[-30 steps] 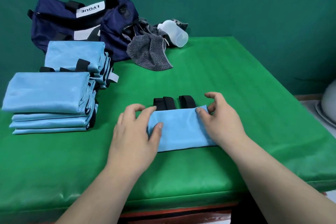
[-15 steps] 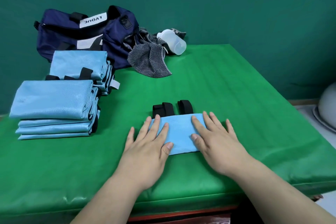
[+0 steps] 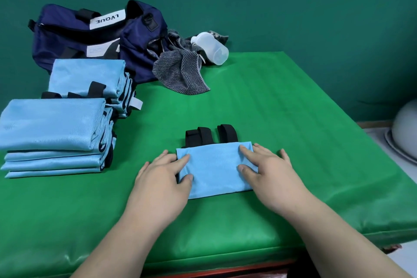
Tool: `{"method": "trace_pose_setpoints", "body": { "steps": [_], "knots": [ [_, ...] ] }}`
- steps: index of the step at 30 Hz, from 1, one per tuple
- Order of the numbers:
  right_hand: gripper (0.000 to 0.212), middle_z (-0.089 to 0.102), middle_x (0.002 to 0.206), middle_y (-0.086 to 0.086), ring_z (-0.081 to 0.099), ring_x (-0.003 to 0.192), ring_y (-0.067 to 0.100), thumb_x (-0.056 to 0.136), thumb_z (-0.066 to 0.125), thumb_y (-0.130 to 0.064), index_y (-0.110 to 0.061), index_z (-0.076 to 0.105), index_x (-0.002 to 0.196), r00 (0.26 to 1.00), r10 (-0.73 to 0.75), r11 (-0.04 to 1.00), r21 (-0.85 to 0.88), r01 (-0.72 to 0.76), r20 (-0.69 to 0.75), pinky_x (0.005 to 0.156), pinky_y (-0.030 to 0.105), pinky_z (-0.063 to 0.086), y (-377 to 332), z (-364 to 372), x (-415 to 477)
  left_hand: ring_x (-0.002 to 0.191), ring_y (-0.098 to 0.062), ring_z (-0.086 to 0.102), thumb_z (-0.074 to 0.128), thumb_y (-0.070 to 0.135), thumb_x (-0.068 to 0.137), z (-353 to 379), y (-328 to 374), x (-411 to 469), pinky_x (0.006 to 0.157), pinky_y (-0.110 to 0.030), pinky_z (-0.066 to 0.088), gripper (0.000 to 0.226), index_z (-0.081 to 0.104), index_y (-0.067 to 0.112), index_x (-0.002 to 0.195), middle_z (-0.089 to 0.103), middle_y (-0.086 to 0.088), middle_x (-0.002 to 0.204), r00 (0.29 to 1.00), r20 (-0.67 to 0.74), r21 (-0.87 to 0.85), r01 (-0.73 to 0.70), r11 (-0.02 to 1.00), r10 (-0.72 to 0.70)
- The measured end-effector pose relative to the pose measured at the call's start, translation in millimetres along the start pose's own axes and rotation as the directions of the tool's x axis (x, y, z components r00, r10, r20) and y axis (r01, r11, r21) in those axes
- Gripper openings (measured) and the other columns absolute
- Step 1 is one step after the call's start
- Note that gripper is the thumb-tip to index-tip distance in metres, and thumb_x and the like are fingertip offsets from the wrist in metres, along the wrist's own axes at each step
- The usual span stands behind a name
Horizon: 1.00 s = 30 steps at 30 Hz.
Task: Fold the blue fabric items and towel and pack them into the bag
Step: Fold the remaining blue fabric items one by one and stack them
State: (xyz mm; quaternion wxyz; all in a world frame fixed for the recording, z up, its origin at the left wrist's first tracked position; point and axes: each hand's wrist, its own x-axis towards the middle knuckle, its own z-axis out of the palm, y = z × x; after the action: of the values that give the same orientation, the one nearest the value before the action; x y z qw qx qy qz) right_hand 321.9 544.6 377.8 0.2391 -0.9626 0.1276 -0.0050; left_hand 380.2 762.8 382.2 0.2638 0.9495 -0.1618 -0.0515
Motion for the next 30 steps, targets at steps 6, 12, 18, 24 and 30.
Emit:
{"method": "trace_pose_setpoints", "body": {
  "steps": [6,12,18,24,30],
  "knots": [
    [0.056,0.038,0.151,-0.014,0.029,0.143,0.009,0.1,0.054,-0.027,-0.026,0.036,0.154,0.999,0.01,0.979,0.203,-0.002,-0.037,0.117,0.026,0.021,2.2,3.1,-3.7,0.112,-0.002,0.058,0.064,0.031,0.092,-3.4,3.1,-4.4,0.092,-0.019,0.044,0.049,0.053,0.037,0.14,0.042,0.025,0.145,0.998,-0.034,-0.134,0.043,0.99,-0.048],
    [0.057,0.047,0.137,-0.02,0.051,0.107,-0.004,0.096,0.06,-0.013,-0.028,0.044,0.149,0.996,0.011,0.934,0.358,0.02,-0.084,0.076,0.001,0.035,6.1,3.6,-9.1,0.056,-0.007,0.053,0.072,0.01,0.085,3.6,-3.7,-10.1,0.055,-0.009,0.04,0.05,0.064,0.04,0.124,0.047,0.045,0.107,0.993,-0.105,-0.376,0.008,0.926,-0.052],
    [0.057,0.065,0.12,-0.026,0.063,0.101,0.0,0.081,0.071,0.011,-0.038,0.07,0.11,0.989,0.074,0.635,0.771,0.05,-0.125,0.087,0.013,0.047,0.9,-3.0,-25.2,0.084,-0.017,0.067,0.074,-0.016,0.075,-6.6,-17.2,-18.7,0.085,-0.031,0.054,0.054,0.075,0.032,0.1,0.067,0.013,0.121,0.991,-0.036,-0.819,0.044,0.572,-0.128],
    [0.058,0.071,0.121,-0.006,0.066,0.111,0.011,0.073,0.066,0.028,-0.022,0.08,0.098,0.995,0.005,0.334,0.938,0.09,-0.097,0.095,0.022,0.051,-28.7,-2.4,-54.2,0.097,-0.023,0.072,0.076,-0.021,0.06,-37.1,-41.9,-51.3,0.083,-0.03,0.058,0.054,0.081,0.02,0.095,0.069,-0.011,0.122,0.997,0.004,-0.921,0.034,0.389,-0.078],
    [0.06,0.067,0.121,-0.002,0.067,0.11,0.009,0.07,0.065,0.031,-0.022,0.082,0.093,0.992,-0.067,0.255,0.96,0.119,-0.105,0.089,0.016,0.051,-87.0,20.9,-60.3,0.093,-0.012,0.071,0.07,-0.031,0.065,-87.1,-84.1,-80.8,0.073,-0.017,0.055,0.059,0.082,0.021,0.09,0.072,-0.002,0.117,0.989,-0.111,-0.899,-0.059,0.434,-0.096]
  ]
}}
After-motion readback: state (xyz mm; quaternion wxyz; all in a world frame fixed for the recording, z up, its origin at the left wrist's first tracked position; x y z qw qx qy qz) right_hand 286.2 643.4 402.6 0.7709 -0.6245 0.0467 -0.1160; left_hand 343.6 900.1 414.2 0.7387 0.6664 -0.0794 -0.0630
